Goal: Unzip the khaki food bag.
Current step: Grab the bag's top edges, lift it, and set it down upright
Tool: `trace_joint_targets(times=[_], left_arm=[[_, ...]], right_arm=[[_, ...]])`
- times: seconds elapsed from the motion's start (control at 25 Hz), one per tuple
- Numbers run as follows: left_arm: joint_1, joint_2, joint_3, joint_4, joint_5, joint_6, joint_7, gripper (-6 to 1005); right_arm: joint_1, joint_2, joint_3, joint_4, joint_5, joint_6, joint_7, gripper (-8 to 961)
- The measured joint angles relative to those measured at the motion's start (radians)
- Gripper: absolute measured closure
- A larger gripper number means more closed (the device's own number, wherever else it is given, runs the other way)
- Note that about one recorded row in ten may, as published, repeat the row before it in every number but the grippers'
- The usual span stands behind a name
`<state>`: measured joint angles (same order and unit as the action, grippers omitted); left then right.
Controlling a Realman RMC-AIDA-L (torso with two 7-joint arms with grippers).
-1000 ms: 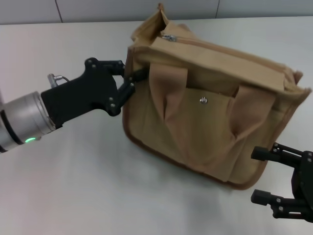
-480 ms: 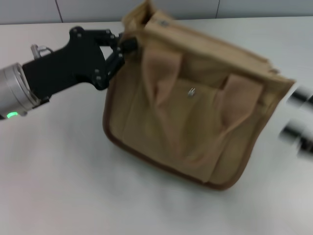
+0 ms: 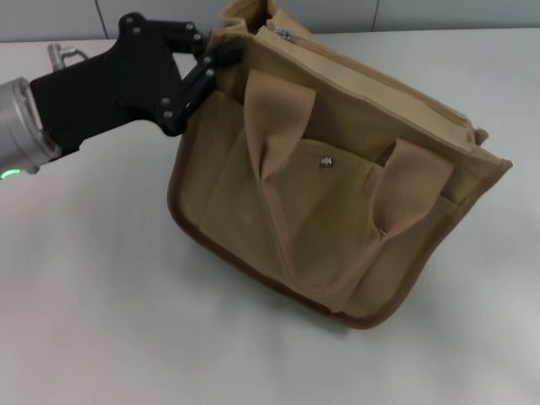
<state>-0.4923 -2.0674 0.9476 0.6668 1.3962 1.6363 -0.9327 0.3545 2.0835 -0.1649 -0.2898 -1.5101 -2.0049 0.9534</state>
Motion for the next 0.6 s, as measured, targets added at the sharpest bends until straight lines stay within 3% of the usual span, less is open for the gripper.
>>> trace_joint_targets(times=[0.28, 0.6], left_arm=[[0.024, 0.000, -0.001, 0.021, -0.001, 0.028, 0.003, 941], [-0.025, 0.002, 0.002, 0.141, 0.001, 0.042, -0.050, 942]], right_arm=[[0.007, -0.001, -0.003, -0.001, -0.001, 0.033, 0.004, 112], [0.050, -0.001, -0.003, 0.000, 0.002, 0.048, 0.005, 112]])
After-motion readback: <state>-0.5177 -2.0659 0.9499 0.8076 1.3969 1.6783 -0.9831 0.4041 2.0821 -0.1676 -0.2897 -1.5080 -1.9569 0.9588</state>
